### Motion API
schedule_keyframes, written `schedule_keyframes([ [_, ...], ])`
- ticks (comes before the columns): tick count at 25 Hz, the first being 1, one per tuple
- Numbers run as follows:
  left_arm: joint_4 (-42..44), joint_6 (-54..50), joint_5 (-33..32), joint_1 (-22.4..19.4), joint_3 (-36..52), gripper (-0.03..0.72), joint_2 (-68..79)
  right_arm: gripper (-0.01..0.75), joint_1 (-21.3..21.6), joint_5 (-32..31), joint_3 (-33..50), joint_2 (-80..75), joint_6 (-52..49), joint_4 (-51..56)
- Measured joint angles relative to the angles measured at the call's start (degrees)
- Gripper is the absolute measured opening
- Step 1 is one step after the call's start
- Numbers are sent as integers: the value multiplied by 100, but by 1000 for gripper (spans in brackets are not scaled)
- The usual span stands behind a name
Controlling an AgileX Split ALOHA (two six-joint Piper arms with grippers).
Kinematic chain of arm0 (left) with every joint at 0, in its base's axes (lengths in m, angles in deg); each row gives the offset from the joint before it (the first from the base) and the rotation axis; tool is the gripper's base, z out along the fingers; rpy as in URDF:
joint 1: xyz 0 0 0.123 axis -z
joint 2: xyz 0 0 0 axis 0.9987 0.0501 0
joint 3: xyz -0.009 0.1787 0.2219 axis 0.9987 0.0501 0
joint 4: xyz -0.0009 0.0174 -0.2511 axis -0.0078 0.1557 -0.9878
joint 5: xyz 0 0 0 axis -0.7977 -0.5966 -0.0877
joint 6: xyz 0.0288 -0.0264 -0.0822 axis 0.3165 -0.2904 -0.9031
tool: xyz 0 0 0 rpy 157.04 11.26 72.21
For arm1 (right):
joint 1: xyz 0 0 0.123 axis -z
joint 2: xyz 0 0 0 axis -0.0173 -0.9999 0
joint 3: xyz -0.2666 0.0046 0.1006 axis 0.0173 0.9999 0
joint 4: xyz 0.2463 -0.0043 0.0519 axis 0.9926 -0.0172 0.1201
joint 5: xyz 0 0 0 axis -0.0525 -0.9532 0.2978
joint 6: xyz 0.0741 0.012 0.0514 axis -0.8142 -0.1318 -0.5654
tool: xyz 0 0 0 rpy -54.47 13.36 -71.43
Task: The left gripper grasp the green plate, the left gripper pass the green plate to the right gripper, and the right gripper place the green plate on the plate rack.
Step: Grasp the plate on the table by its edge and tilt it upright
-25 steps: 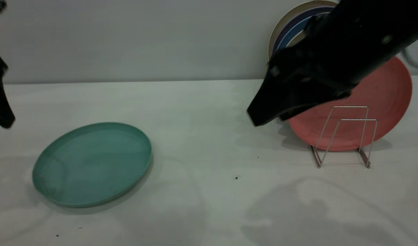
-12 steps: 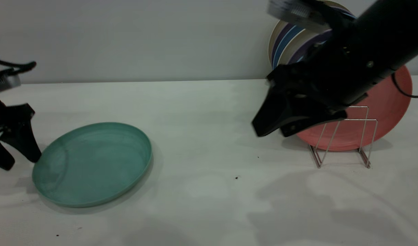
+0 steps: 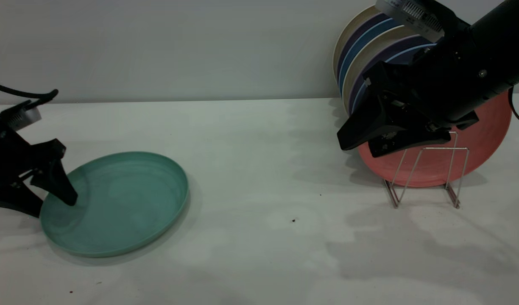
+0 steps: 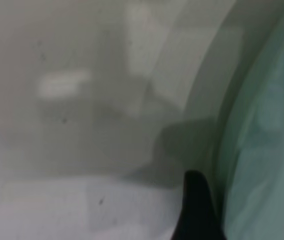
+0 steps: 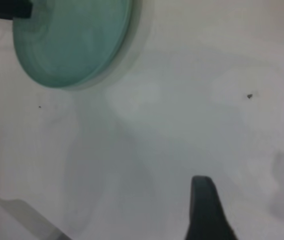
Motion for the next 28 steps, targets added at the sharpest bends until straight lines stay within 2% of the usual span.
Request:
schedule_keyframes([
  [3, -293, 112, 54, 6, 0, 517, 101, 485, 6, -6, -2, -21, 19, 5],
  [8, -399, 144, 25, 6, -29, 417, 229, 485, 11, -11, -7, -28, 65, 11],
  [10, -399, 148, 19, 6, -37, 346, 241, 485, 11, -17, -8, -28, 78, 16],
  [13, -399, 155, 19, 6, -37, 173, 261, 485, 11, -22, -8, -28, 78, 22],
  [14, -399, 155, 19, 6, -37, 95, 265, 485, 11, -22, -8, -28, 78, 28],
  [16, -435, 155, -1, 6, -37, 40, 272, 485, 18, -22, -8, -28, 78, 39],
  [20, -834, 530, -376, 6, -37, 22, 272, 485, 123, -99, -8, -28, 78, 126],
  [24, -1596, 1665, -944, 36, -37, 17, 196, 485, 384, -289, -21, -32, 85, 305],
  [28, -2294, 2581, -1518, 196, -37, 18, 146, 485, 463, -692, -259, -171, 85, 326],
])
